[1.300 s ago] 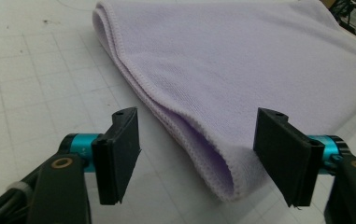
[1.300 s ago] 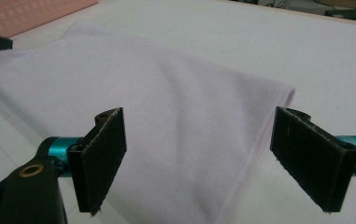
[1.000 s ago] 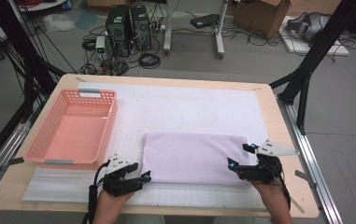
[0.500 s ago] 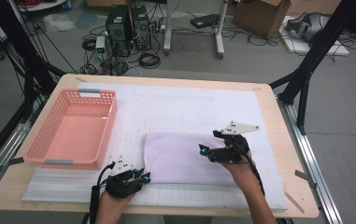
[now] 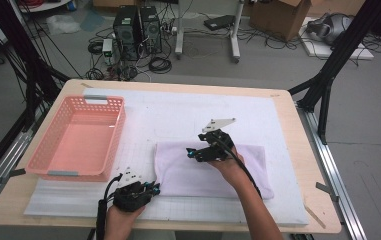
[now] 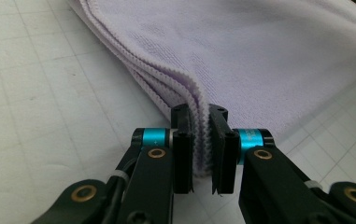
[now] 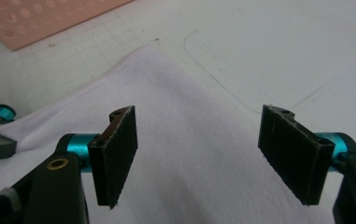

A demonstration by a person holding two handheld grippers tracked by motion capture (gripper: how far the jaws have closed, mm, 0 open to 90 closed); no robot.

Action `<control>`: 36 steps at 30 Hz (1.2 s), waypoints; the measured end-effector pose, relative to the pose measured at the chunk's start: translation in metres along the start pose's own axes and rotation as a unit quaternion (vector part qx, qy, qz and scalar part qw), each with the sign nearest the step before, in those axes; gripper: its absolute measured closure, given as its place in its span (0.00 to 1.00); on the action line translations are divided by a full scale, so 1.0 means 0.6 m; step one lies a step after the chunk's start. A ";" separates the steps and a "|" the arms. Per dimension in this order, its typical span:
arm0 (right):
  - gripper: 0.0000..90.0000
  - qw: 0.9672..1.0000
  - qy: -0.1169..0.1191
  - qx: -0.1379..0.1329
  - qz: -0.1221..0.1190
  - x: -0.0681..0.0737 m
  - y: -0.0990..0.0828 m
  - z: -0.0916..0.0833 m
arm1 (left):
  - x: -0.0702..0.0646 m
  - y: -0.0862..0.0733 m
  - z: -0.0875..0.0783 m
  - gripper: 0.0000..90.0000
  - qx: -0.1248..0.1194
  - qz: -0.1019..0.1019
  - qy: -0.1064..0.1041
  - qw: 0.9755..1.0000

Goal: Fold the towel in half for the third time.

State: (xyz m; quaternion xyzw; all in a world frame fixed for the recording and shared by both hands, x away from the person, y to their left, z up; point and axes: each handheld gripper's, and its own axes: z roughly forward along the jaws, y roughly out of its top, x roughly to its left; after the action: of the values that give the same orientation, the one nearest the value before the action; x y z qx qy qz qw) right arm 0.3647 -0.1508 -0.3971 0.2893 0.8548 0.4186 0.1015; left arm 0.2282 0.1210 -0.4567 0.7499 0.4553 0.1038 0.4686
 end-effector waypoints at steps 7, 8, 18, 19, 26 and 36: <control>0.35 0.999 0.016 0.026 -0.022 0.012 0.022 0.062 | 0.003 -0.001 -0.002 0.91 -0.003 -0.007 -0.006 1.000; 0.36 0.999 0.020 0.028 -0.024 0.013 0.026 0.070 | 0.003 -0.001 -0.003 0.91 -0.003 -0.008 -0.006 1.000; 0.39 0.996 0.031 0.073 -0.047 0.020 0.056 0.144 | 0.008 -0.002 -0.005 0.92 -0.003 -0.015 -0.019 1.000; 0.41 0.996 0.033 0.076 -0.046 0.021 0.058 0.150 | 0.009 -0.002 -0.006 0.92 -0.003 -0.017 -0.020 1.000; 0.57 0.989 0.052 0.110 -0.082 0.029 0.074 0.184 | 0.015 -0.002 -0.011 0.92 -0.002 -0.024 -0.025 0.999; 0.91 0.986 0.082 0.102 -0.099 0.043 0.081 0.179 | 0.029 0.003 -0.038 0.93 -0.008 -0.032 -0.030 0.999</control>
State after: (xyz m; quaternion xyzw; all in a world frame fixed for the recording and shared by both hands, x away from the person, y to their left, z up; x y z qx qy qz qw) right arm 0.4086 -0.0417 -0.4254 0.1772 0.9228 0.3394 0.0420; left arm 0.2256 0.1480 -0.4477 0.7338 0.4643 0.0695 0.4911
